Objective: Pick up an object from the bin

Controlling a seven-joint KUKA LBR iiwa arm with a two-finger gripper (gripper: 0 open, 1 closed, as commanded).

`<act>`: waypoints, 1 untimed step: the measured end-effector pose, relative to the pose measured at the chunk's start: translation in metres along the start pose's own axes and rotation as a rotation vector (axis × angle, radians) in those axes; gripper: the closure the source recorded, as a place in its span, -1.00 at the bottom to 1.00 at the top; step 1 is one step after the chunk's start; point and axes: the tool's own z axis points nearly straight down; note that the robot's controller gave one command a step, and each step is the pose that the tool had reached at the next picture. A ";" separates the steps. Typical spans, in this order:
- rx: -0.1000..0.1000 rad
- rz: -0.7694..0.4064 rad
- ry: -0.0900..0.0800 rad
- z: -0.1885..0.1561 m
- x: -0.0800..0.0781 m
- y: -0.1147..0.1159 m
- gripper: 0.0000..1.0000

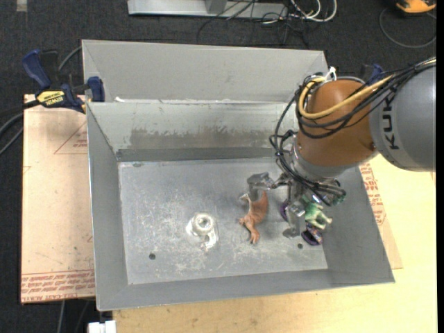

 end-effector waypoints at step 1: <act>0.003 -0.297 -0.010 0.057 -0.021 -0.020 -1.00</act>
Offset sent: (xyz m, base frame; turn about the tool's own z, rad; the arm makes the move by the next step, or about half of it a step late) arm 0.0250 0.0026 -0.0586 -0.2993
